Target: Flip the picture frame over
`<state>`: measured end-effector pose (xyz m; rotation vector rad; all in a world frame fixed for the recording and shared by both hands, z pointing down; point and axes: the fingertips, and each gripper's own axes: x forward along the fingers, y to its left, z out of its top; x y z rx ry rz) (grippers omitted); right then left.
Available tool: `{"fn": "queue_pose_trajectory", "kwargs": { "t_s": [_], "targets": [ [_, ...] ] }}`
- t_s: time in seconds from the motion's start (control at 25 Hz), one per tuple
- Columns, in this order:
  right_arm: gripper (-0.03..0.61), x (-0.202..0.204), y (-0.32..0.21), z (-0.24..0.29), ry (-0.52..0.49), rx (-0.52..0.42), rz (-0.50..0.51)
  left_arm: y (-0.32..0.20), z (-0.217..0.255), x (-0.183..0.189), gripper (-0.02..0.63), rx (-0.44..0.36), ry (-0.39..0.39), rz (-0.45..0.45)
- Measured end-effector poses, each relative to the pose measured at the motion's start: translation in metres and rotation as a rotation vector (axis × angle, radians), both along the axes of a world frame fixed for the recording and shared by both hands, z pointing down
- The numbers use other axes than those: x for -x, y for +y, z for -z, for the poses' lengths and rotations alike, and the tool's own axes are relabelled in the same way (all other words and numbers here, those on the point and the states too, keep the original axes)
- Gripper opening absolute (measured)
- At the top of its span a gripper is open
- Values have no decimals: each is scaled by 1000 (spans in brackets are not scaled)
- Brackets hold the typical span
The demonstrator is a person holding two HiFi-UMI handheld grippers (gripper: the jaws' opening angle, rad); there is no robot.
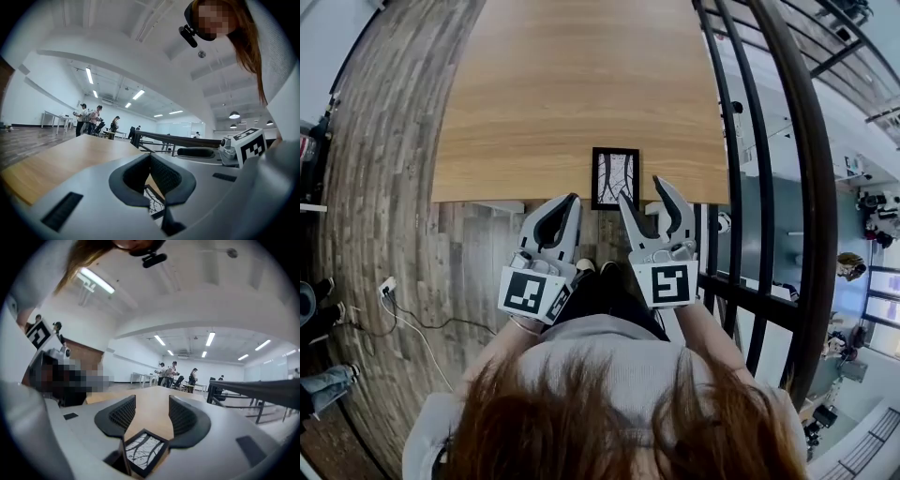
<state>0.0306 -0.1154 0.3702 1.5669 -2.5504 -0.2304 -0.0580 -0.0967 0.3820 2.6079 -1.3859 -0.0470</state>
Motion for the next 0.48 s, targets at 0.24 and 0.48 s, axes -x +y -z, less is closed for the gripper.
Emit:
{"fn": "queue_pose_trajectory", "kwargs": {
  "t_s": [0.24, 0.48],
  "targets": [
    [154, 3, 6, 24, -164, 15, -33, -5, 16, -9, 6, -39, 35, -8],
    [17, -3, 11, 23, -232, 89, -33, -4, 28, -21, 6, -57, 51, -35]
  ]
}}
